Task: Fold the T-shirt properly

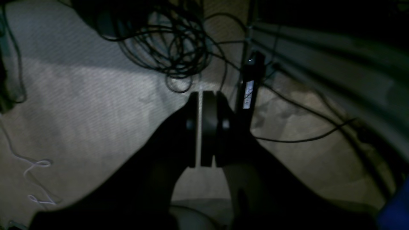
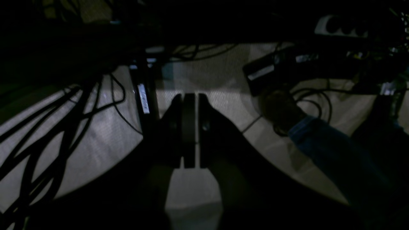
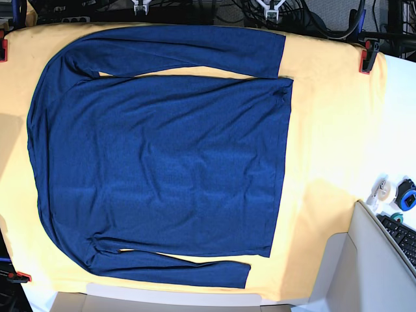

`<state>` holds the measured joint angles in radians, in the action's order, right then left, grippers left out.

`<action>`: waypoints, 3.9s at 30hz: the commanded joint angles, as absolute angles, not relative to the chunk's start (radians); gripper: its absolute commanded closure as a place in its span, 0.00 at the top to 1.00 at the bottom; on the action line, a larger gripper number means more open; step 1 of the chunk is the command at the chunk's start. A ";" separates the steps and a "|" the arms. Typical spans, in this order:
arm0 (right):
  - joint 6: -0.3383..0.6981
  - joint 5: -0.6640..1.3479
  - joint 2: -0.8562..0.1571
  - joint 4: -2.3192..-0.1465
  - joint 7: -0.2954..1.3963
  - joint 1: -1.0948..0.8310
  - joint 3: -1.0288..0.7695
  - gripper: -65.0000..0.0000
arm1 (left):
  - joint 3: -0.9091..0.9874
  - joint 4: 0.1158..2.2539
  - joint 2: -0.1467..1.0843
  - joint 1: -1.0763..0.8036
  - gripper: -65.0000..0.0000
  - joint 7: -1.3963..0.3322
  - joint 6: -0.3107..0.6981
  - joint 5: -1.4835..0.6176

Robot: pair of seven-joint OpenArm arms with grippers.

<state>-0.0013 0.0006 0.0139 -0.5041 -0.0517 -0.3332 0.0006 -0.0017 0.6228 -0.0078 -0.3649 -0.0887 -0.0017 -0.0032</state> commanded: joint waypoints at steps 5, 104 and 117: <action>0.002 0.002 -0.008 -0.728 -0.061 -0.507 0.007 0.00 | -0.004 0.881 -0.013 -0.510 0.00 -0.139 -0.004 -0.004; 0.240 1.024 0.076 -1.724 0.992 -0.598 -0.742 0.00 | 0.308 2.077 0.295 -0.858 0.30 -0.852 0.343 -1.059; 0.240 1.024 0.077 -1.724 0.990 -0.599 -0.742 0.00 | 0.481 1.929 0.263 -0.579 0.39 -1.317 0.444 -1.129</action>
<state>0.2626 1.0763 0.0727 -1.7260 0.9314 -0.5842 -0.7483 0.4751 1.9167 0.2531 -0.5694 -1.3128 0.4435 -1.1110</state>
